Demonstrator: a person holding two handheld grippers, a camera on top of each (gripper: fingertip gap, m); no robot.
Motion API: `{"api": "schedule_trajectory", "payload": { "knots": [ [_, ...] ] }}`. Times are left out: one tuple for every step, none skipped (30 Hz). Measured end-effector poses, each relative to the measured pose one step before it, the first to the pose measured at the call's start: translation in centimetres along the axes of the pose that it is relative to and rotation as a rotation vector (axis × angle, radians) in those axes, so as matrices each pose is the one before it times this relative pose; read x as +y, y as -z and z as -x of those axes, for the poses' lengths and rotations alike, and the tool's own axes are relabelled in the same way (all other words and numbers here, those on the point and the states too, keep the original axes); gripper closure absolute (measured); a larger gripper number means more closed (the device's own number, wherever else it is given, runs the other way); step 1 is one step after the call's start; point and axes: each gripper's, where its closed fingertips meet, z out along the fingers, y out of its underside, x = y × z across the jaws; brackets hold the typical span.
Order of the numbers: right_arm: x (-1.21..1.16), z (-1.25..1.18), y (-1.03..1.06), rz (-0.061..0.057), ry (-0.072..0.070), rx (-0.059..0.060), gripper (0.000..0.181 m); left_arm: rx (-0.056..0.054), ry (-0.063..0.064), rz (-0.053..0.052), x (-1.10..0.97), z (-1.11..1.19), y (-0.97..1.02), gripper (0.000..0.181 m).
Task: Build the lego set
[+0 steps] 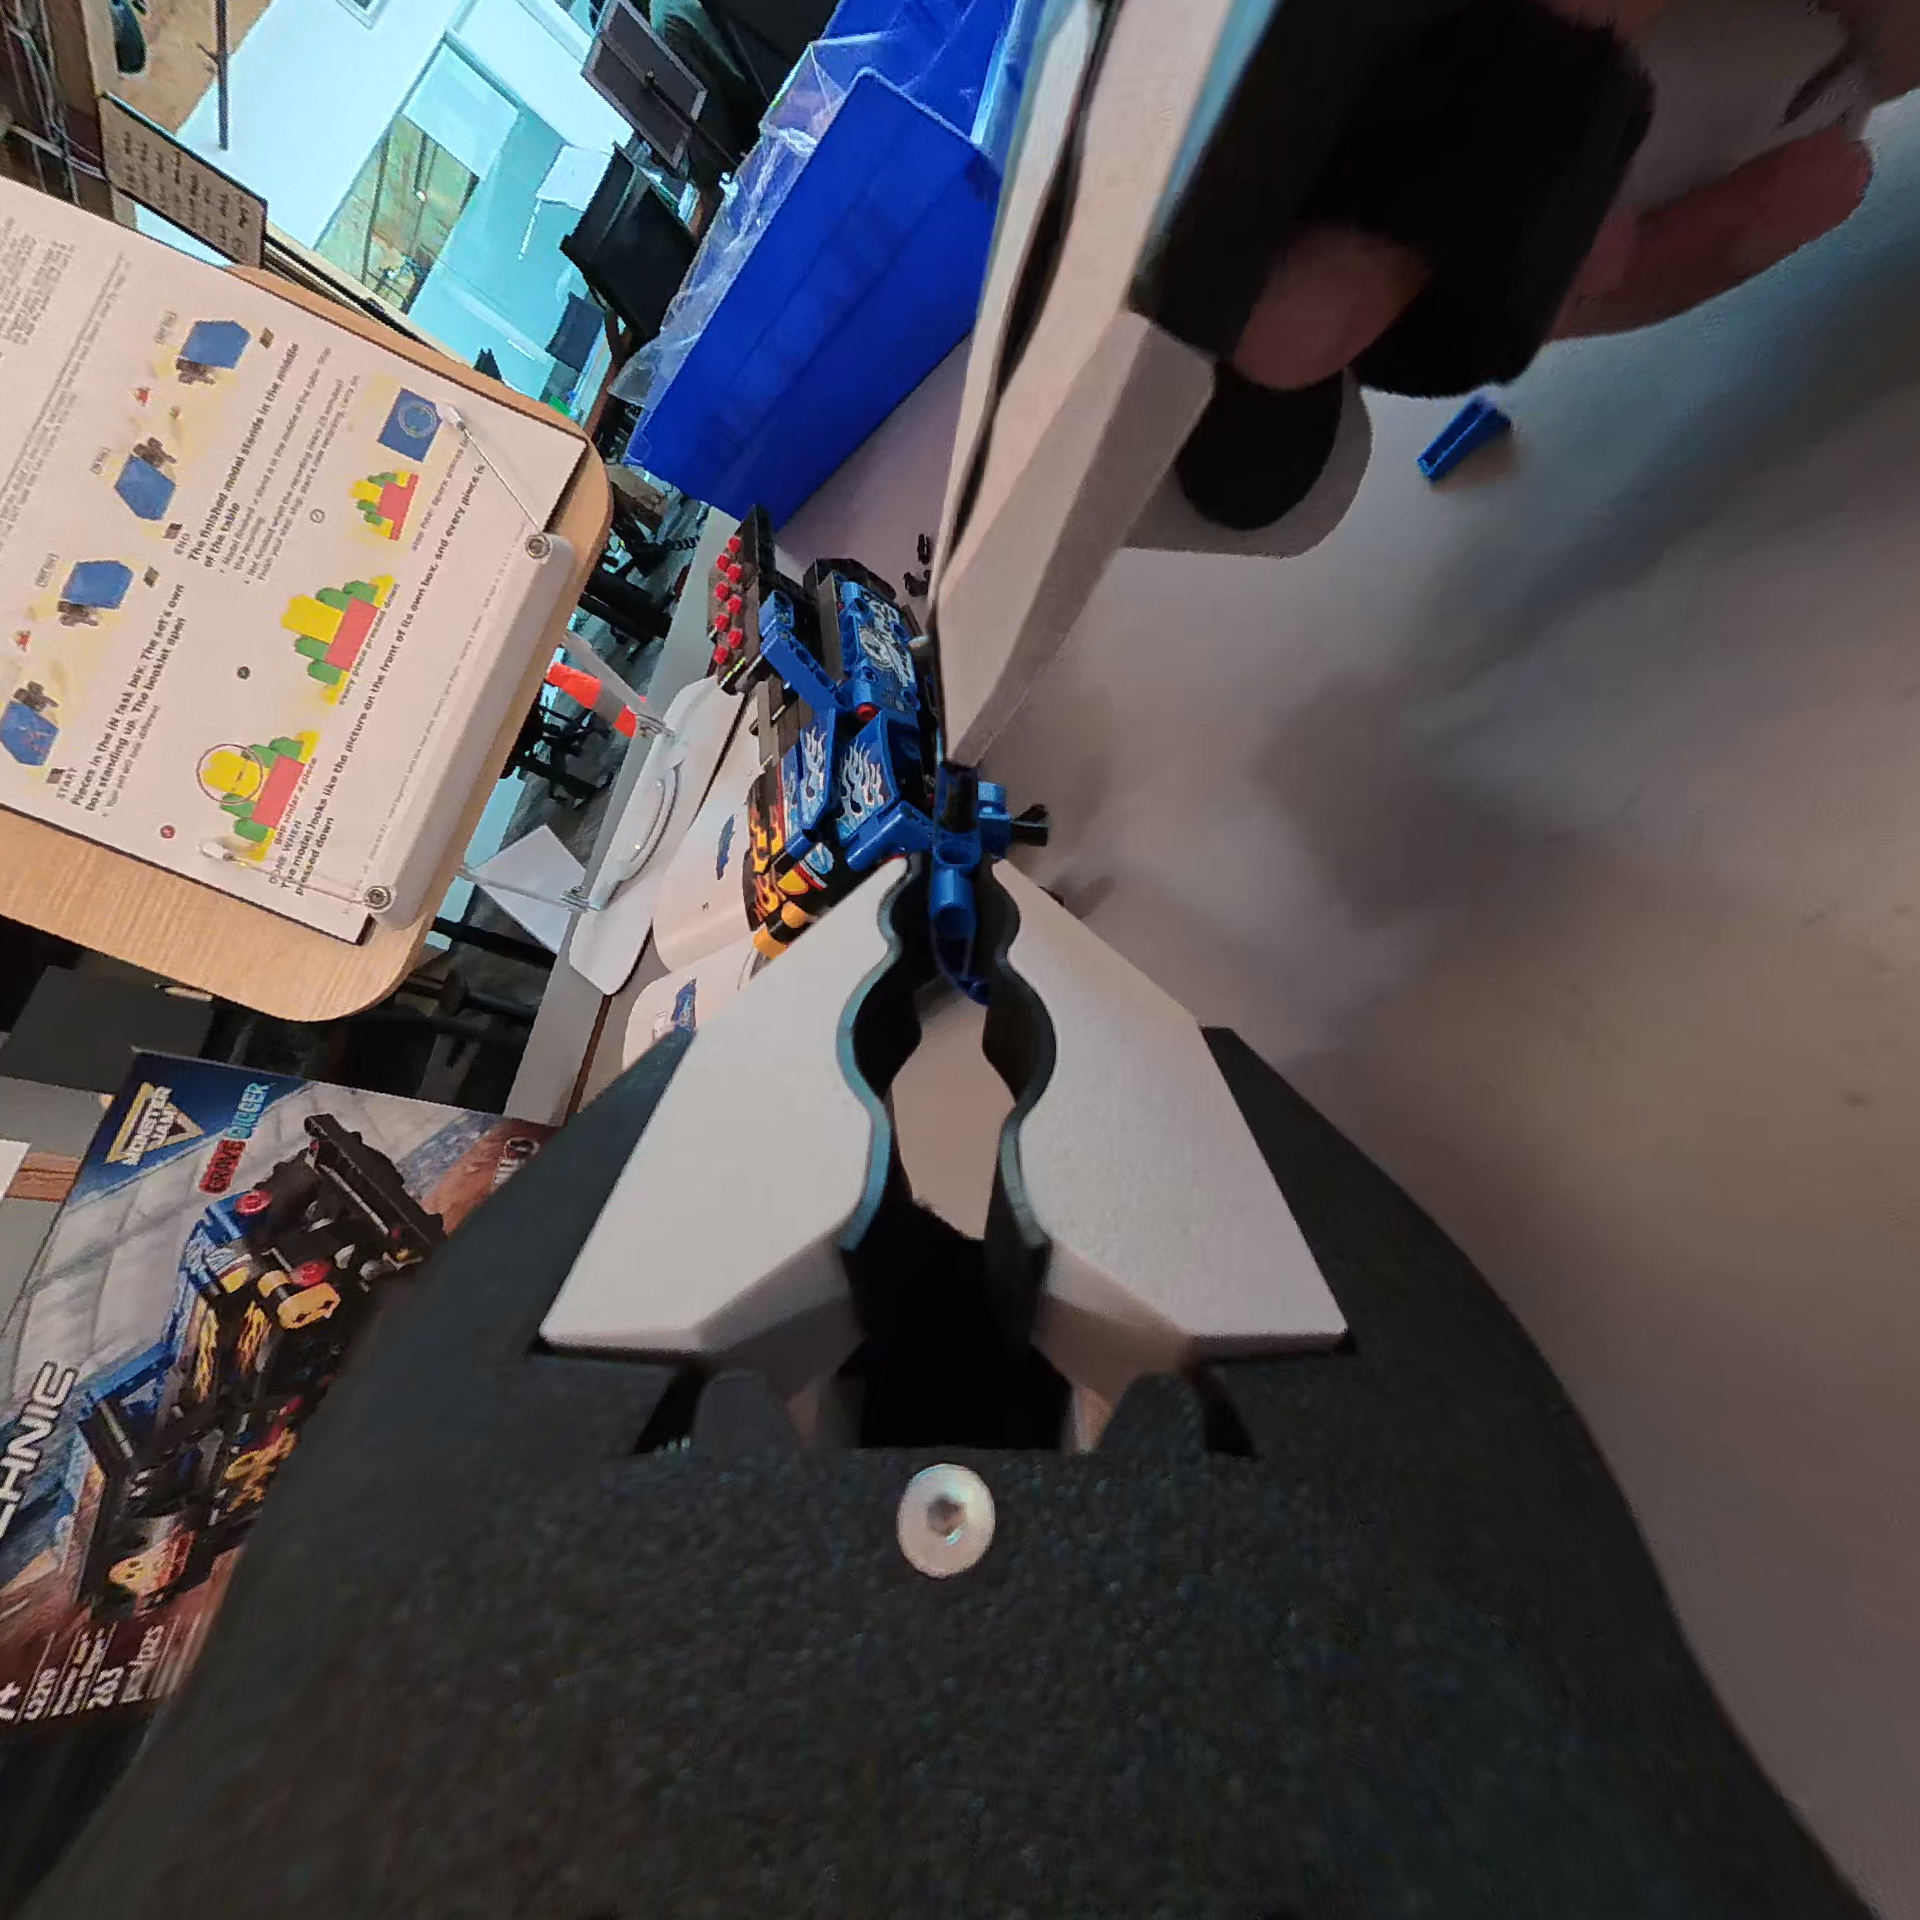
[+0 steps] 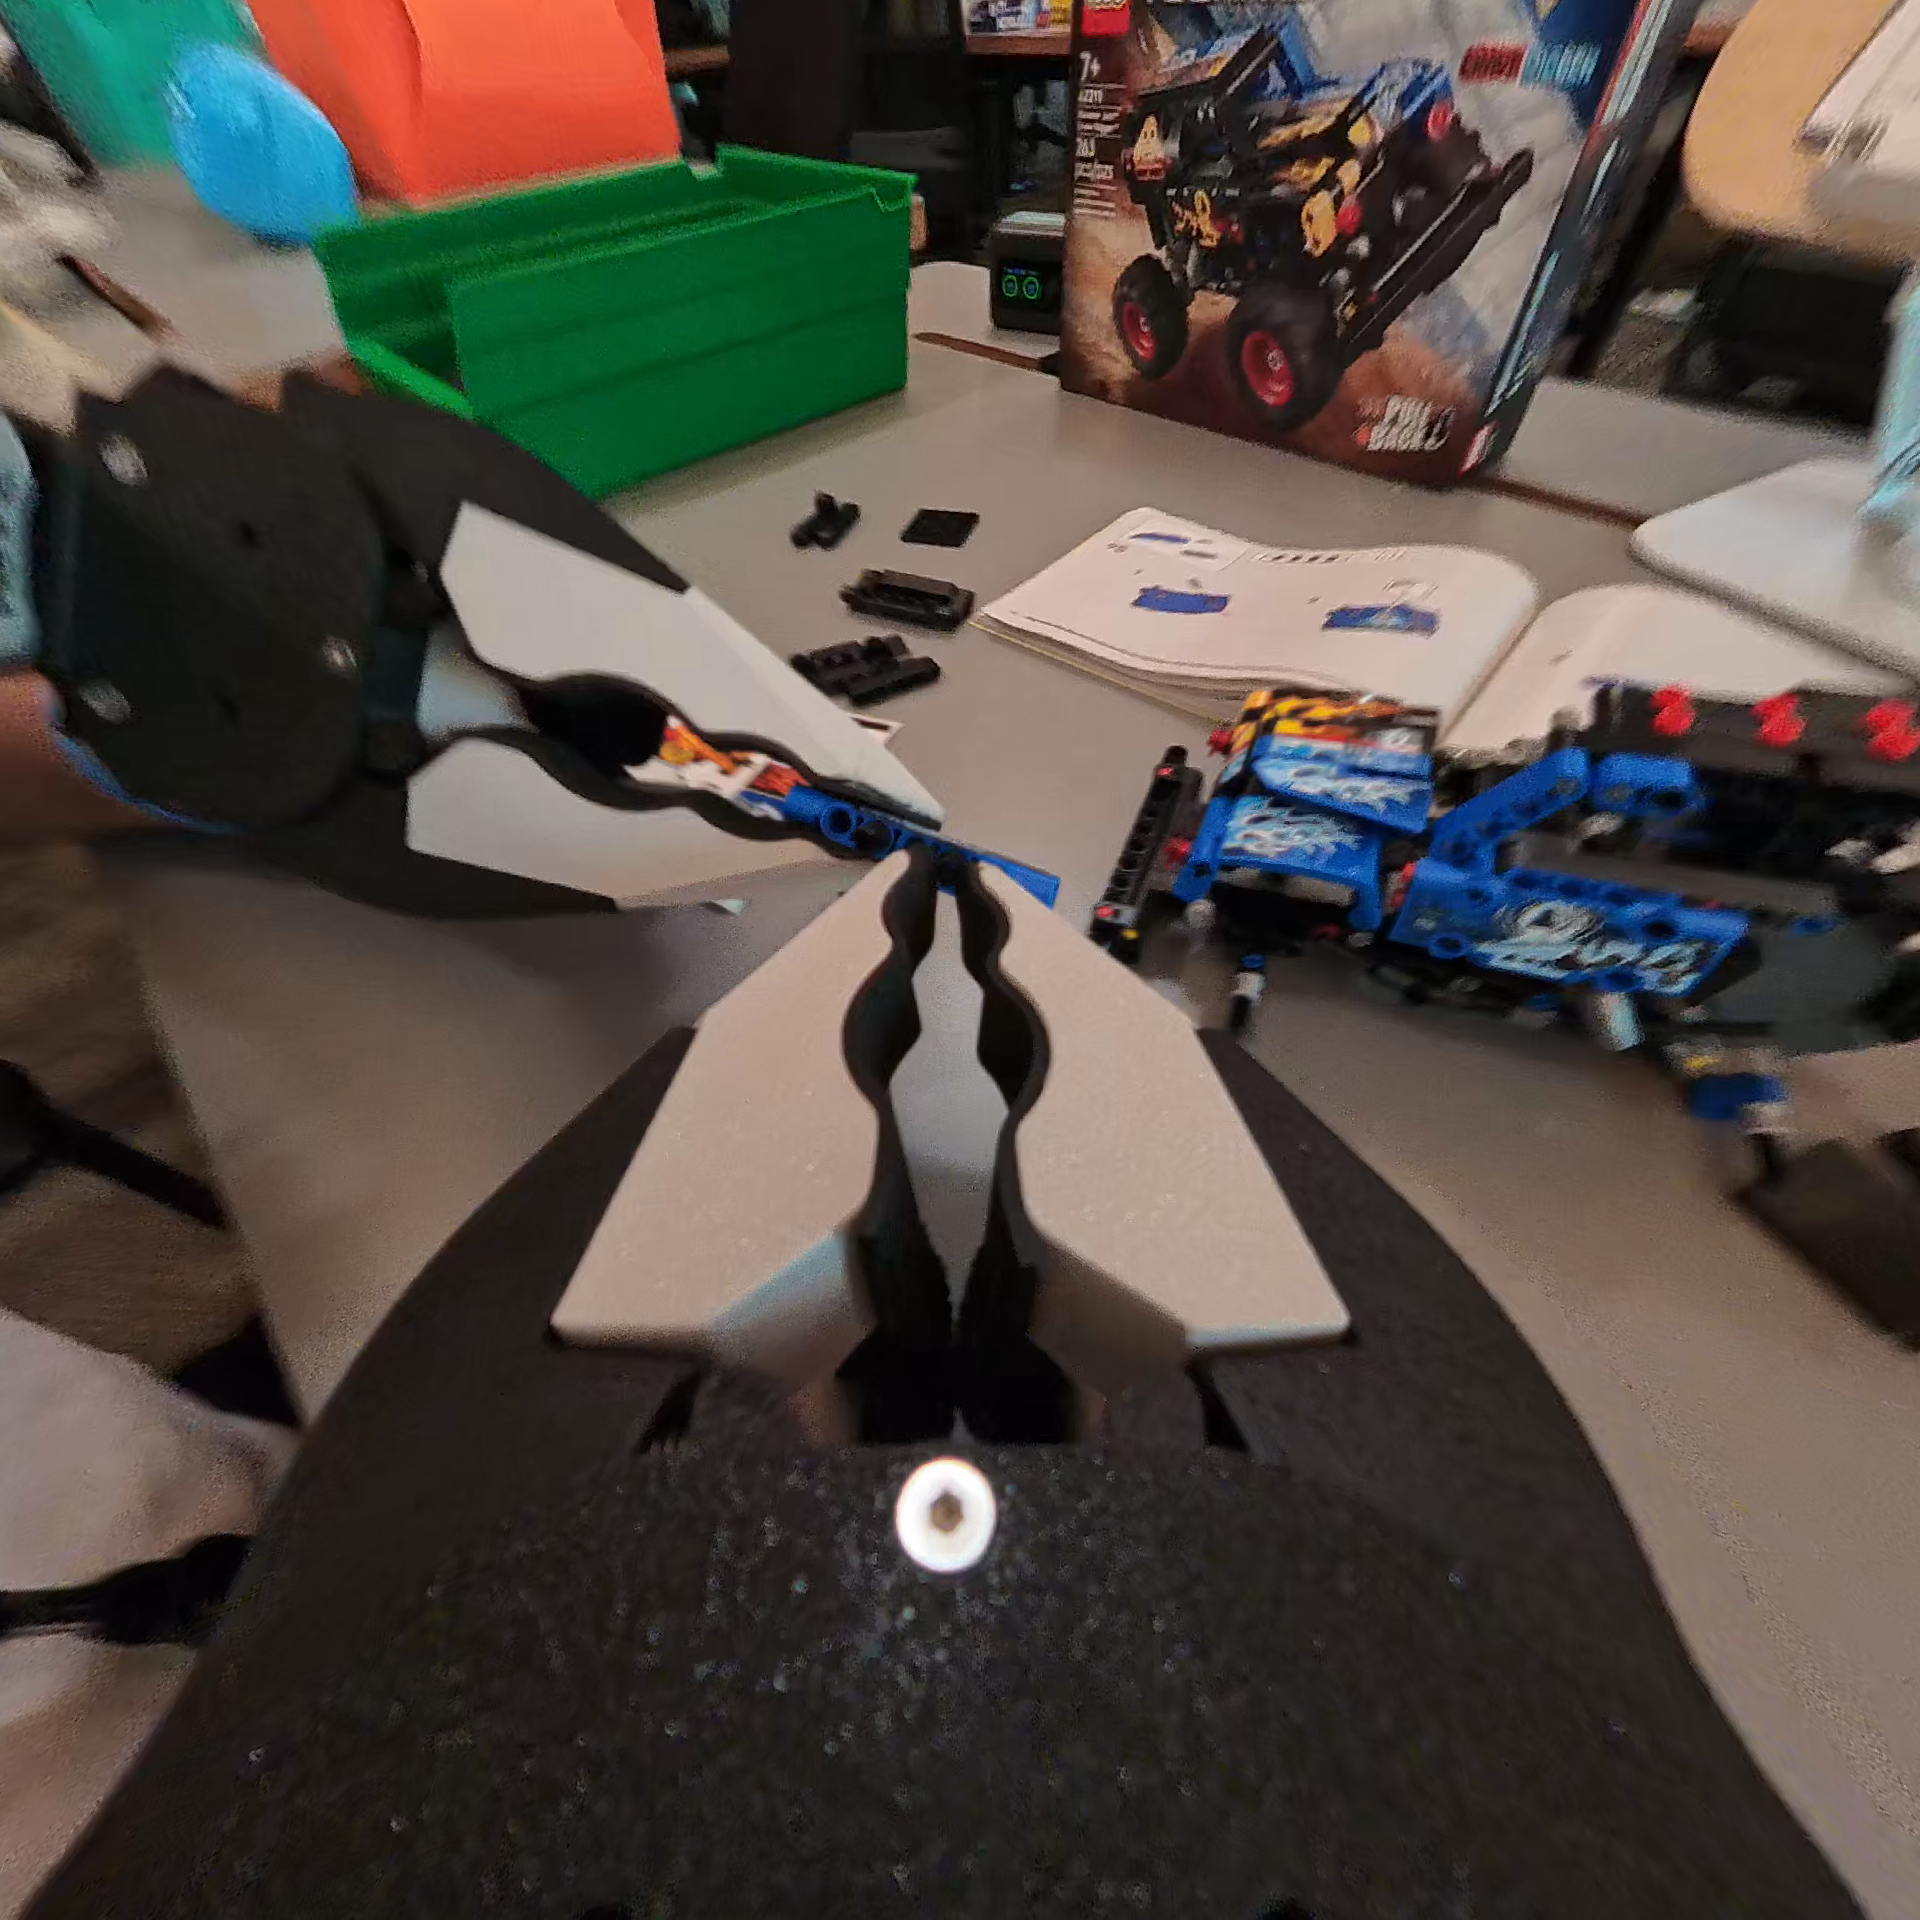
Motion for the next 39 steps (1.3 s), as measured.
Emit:
{"api": "schedule_trajectory", "payload": {
  "knots": [
    [0.021, 0.034, -0.020, -0.0059, -0.0681, -0.0364, 0.177, 0.0053, -0.0077, -0.0139, -0.101, -0.055, 0.033, 0.177],
    [0.110, -0.020, -0.055, -0.0017, -0.0354, -0.0171, 0.177, 0.0010, -0.0095, -0.0220, -0.134, -0.013, 0.045, 0.177],
    [-0.021, 0.056, -0.003, -0.0083, -0.0124, -0.0080, 0.177, -0.0037, -0.0013, -0.0276, -0.191, 0.019, 0.069, 0.177],
    [-0.031, 0.040, 0.024, -0.0025, -0.0009, -0.0018, 0.178, -0.0040, 0.0126, -0.0240, -0.216, -0.007, 0.033, 0.177],
    [-0.071, -0.006, 0.059, 0.0007, 0.0002, 0.0000, 0.178, -0.0019, 0.0204, -0.0153, -0.136, 0.023, -0.035, 0.177],
    [-0.076, -0.052, 0.074, 0.0031, -0.0008, 0.0015, 0.178, 0.0118, 0.0220, -0.0094, -0.051, -0.097, -0.086, 0.177],
    [0.026, -0.040, 0.011, 0.0073, 0.0037, 0.0014, 0.178, 0.0186, 0.0228, -0.0071, -0.035, -0.148, -0.031, 0.170],
    [-0.016, 0.094, -0.013, -0.0005, -0.0034, -0.0071, 0.178, 0.0028, 0.0241, -0.0123, -0.125, 0.113, 0.047, 0.163],
    [0.010, 0.242, -0.037, -0.0001, -0.0092, -0.0151, 0.178, 0.0069, 0.0212, -0.0109, -0.129, 0.060, 0.060, 0.158],
    [0.093, 0.251, -0.082, 0.0047, -0.0160, -0.0162, 0.178, 0.0177, 0.0154, -0.0006, 0.026, -0.113, -0.007, 0.153],
    [0.059, 0.242, -0.086, 0.0015, -0.0128, -0.0154, 0.178, 0.0110, 0.0096, 0.0027, 0.073, -0.102, -0.049, 0.151],
    [0.021, 0.179, -0.084, -0.0005, -0.0083, -0.0086, 0.178, 0.0132, 0.0014, 0.0012, 0.066, -0.232, -0.064, 0.150],
    [0.015, 0.090, -0.064, -0.0009, 0.0020, -0.0015, 0.178, 0.0090, -0.0066, 0.0022, 0.050, -0.236, -0.050, 0.150],
    [0.046, 0.076, -0.055, 0.0007, 0.0053, 0.0006, 0.178, 0.0066, -0.0095, 0.0030, 0.038, -0.235, -0.055, 0.153],
    [0.000, 0.162, -0.041, -0.0002, 0.0025, -0.0057, 0.178, 0.0030, -0.0054, 0.0003, -0.018, -0.174, -0.031, 0.156],
    [-0.010, 0.197, -0.042, -0.0004, -0.0025, -0.0078, 0.178, 0.0027, -0.0021, -0.0029, -0.060, -0.149, -0.004, 0.161],
    [0.023, 0.061, -0.028, 0.0026, 0.0041, 0.0025, 0.178, -0.0031, 0.0026, 0.0038, 0.034, 0.018, -0.003, 0.161],
    [-0.032, -0.048, 0.015, -0.0008, 0.0158, 0.0092, 0.178, -0.0019, 0.0040, 0.0068, 0.082, 0.069, -0.029, 0.161],
    [0.002, -0.020, -0.002, 0.0023, 0.0130, 0.0071, 0.178, 0.0033, 0.0053, 0.0022, 0.026, 0.009, 0.012, 0.162],
    [-0.013, 0.006, 0.005, 0.0018, 0.0066, 0.0019, 0.178, 0.0017, 0.0041, -0.0026, -0.041, 0.034, 0.057, 0.163],
    [-0.034, 0.051, -0.010, -0.0009, -0.0002, -0.0032, 0.178, -0.0015, -0.0009, -0.0061, -0.079, 0.046, 0.063, 0.163],
    [-0.038, 0.024, 0.010, -0.0010, -0.0012, -0.0036, 0.178, -0.0001, -0.0056, -0.0048, -0.059, -0.008, 0.020, 0.163],
    [0.037, -0.024, 0.009, 0.0036, 0.0041, 0.0005, 0.178, 0.0017, -0.0077, 0.0029, 0.079, -0.057, -0.039, 0.162],
    [0.107, -0.073, -0.029, 0.0085, 0.0105, 0.0056, 0.178, -0.0003, -0.0072, 0.0014, 0.039, -0.052, -0.017, 0.162],
    [0.011, -0.043, 0.009, 0.0018, 0.0097, 0.0049, 0.178, 0.0000, -0.0069, -0.0031, -0.036, -0.066, 0.004, 0.162],
    [-0.027, -0.037, 0.021, 0.0019, 0.0025, 0.0043, 0.178, 0.0031, -0.0033, -0.0022, -0.029, -0.078, 0.009, 0.161],
    [0.042, -0.079, 0.021, 0.0057, 0.0035, 0.0043, 0.178, 0.0037, 0.0034, -0.0062, -0.106, -0.039, 0.035, 0.160],
    [0.056, -0.169, 0.037, 0.0047, 0.0055, 0.0095, 0.178, 0.0041, 0.0082, -0.0093, -0.152, -0.012, 0.066, 0.160],
    [0.045, -0.229, 0.034, 0.0024, 0.0045, 0.0125, 0.178, 0.0033, 0.0092, -0.0091, -0.173, 0.010, 0.077, 0.160],
    [0.075, -0.110, 0.016, 0.0045, 0.0028, 0.0049, 0.178, 0.0022, 0.0095, -0.0092, -0.162, 0.028, 0.069, 0.162],
    [0.118, 0.044, -0.030, 0.0073, -0.0029, -0.0055, 0.178, 0.0011, 0.0089, -0.0040, -0.076, 0.031, 0.037, 0.163],
    [0.129, 0.049, -0.067, 0.0074, -0.0083, -0.0063, 0.178, -0.0012, 0.0064, -0.0004, -0.013, 0.042, 0.005, 0.165],
    [0.102, 0.170, -0.099, 0.0055, -0.0084, -0.0114, 0.178, 0.0009, 0.0071, 0.0011, 0.040, 0.012, -0.014, 0.167],
    [0.031, 0.118, -0.073, -0.0008, -0.0067, -0.0043, 0.178, 0.0010, 0.0113, 0.0022, 0.071, 0.042, -0.024, 0.168],
    [0.078, -0.001, -0.081, 0.0016, 0.0005, 0.0046, 0.178, 0.0033, 0.0130, 0.0014, 0.055, 0.024, -0.015, 0.168],
    [0.055, -0.001, -0.075, 0.0004, 0.0052, 0.0061, 0.178, -0.0022, 0.0129, 0.0034, 0.090, 0.136, -0.013, 0.169],
    [0.001, -0.046, -0.021, -0.0021, 0.0052, 0.0090, 0.178, -0.0054, 0.0132, 0.0088, 0.148, 0.174, -0.039, 0.169],
    [-0.082, 0.031, 0.013, -0.0052, 0.0031, 0.0023, 0.178, -0.0009, 0.0147, 0.0157, 0.251, 0.095, -0.088, 0.169],
    [-0.019, 0.133, -0.012, 0.0018, 0.0000, -0.0060, 0.178, 0.0046, 0.0084, 0.0121, 0.197, -0.032, -0.068, 0.171]
  ]
}}
